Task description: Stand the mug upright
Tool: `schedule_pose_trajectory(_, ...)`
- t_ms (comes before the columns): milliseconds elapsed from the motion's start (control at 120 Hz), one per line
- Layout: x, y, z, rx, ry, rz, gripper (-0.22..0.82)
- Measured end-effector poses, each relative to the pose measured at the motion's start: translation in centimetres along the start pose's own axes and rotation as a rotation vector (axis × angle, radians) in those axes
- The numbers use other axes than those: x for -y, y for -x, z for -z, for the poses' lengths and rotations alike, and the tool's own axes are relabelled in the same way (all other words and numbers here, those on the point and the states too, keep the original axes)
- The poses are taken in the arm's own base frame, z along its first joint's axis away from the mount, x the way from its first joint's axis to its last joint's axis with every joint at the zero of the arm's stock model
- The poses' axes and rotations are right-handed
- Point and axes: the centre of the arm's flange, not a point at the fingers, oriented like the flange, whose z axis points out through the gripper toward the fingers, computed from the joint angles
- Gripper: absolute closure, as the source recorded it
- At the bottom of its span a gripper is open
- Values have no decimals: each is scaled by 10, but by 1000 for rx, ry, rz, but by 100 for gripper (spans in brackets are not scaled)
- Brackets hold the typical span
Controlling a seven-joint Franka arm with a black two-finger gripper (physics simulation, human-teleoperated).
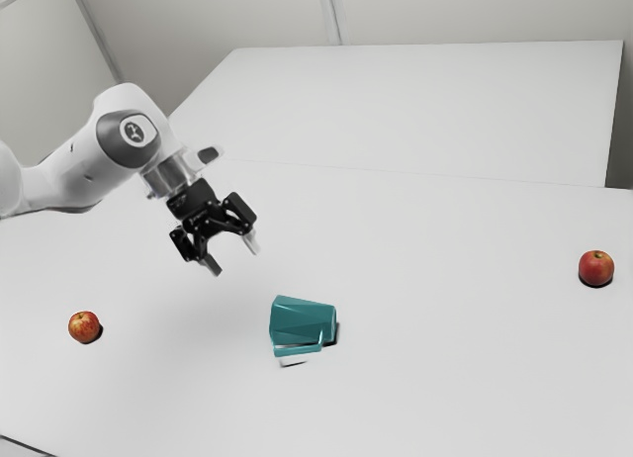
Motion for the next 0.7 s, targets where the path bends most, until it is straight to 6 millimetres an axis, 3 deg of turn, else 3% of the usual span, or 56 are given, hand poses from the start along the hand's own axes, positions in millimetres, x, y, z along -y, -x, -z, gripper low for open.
schedule_pose_trajectory(217, 19, -23, -46, 80, 119, 155, 0)
schedule_pose_trajectory(383, 25, -29, -77, 134, 177, 235, 0)
schedule_pose_trajectory(700, 33, -47, -113, 182, 284, 360, 0)
